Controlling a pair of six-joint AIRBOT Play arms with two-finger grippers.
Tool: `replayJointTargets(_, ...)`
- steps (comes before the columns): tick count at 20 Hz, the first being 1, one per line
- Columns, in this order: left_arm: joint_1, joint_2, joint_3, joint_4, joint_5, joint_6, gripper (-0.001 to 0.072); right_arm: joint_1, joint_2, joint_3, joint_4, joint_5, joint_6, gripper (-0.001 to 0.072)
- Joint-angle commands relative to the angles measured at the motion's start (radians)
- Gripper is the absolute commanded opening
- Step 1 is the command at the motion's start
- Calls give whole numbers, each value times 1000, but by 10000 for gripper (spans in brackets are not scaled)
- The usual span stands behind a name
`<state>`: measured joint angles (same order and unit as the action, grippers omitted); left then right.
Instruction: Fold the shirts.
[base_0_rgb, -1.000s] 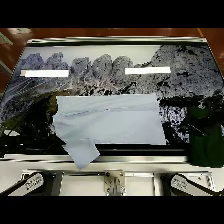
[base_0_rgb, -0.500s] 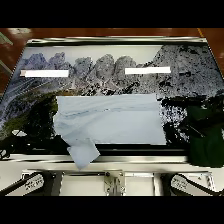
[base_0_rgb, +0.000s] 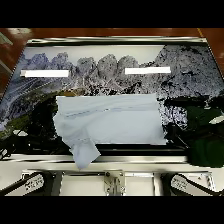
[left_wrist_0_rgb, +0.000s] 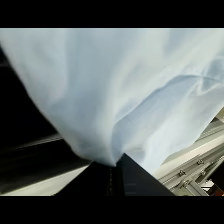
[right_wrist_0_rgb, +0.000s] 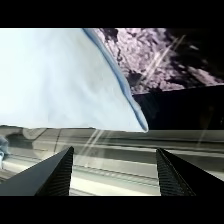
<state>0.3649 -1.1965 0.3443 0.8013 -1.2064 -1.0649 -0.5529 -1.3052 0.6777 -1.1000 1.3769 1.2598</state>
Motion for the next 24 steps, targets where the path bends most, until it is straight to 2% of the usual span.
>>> replayJointTargets(1, 23, 0, 1, -2, -7, 5, 36, 0, -1, -51, 24, -71, -7, 634)
replayJointTargets(7, 32, 1, 14, -2, -5, 5, 36, 0, -4, -90, 98, -186, -4, 631)
replayJointTargets(9, 32, 1, 41, -3, -4, 5, 35, 10, -45, -90, 138, -181, -4, 575)
replayJointTargets(11, 32, 1, 74, -3, -2, -6, 36, 77, -113, -89, 133, -162, -33, 573)
replayJointTargets(12, 32, 1, 90, -2, -6, -20, 36, 109, -132, -85, 132, -169, -54, 410)
replayJointTargets(13, 32, 2, 112, -3, -13, -22, 36, 124, -129, -73, 129, -177, -55, 134)
replayJointTargets(14, 32, 4, 138, -3, -23, -20, 35, 130, -113, -48, 142, -171, -81, 76)
replayJointTargets(17, 29, 36, 246, -5, -40, 32, 34, 131, -24, 73, 172, -154, -117, 74)
replayJointTargets(21, 19, 38, 448, -17, -39, 18, 34, 174, 20, 235, 224, -174, -105, 73)
replayJointTargets(24, -8, -1, 570, -17, -32, 1, 34, 288, 3, 283, 224, -325, -80, 73)
